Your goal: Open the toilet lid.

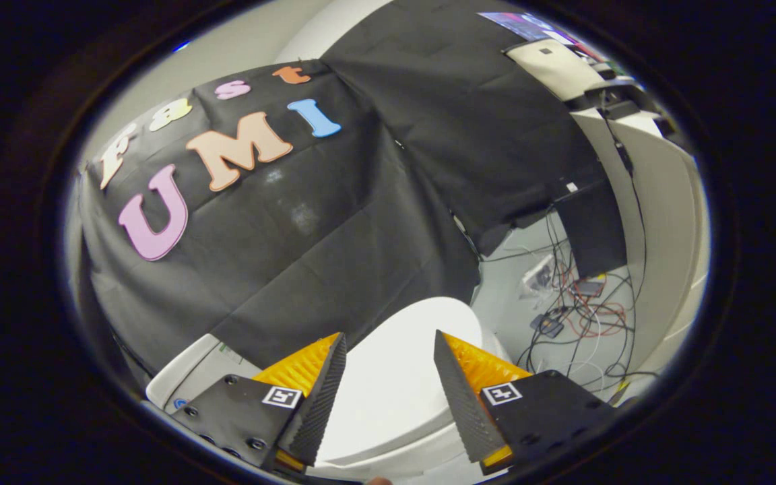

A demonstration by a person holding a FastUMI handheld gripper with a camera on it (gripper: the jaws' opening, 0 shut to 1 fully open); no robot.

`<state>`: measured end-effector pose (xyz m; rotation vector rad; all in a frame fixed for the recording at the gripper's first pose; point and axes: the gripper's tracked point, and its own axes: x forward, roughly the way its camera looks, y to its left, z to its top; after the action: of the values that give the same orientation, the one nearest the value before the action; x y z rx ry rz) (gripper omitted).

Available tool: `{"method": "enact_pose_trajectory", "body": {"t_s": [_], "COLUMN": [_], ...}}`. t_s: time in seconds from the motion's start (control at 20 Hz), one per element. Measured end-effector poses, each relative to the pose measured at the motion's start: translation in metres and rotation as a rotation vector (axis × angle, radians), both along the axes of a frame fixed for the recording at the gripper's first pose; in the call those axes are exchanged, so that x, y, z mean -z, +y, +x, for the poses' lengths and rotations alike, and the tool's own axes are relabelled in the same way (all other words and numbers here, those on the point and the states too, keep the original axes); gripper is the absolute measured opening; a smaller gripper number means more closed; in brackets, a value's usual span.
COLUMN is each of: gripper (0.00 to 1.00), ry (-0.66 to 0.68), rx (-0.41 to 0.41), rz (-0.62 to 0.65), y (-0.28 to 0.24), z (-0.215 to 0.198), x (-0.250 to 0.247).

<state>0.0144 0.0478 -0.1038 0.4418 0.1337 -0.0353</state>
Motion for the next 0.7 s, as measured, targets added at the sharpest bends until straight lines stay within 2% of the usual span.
{"method": "enact_pose_trajectory", "body": {"t_s": [0.4,0.7], "gripper": [0.82,0.79], "ry": [0.03,0.125], "rx": [0.111,0.223], "rz": [0.19,0.279], "y": [-0.019,-0.05], "z": [-0.013,-0.027], "x": [0.045,0.094]}}
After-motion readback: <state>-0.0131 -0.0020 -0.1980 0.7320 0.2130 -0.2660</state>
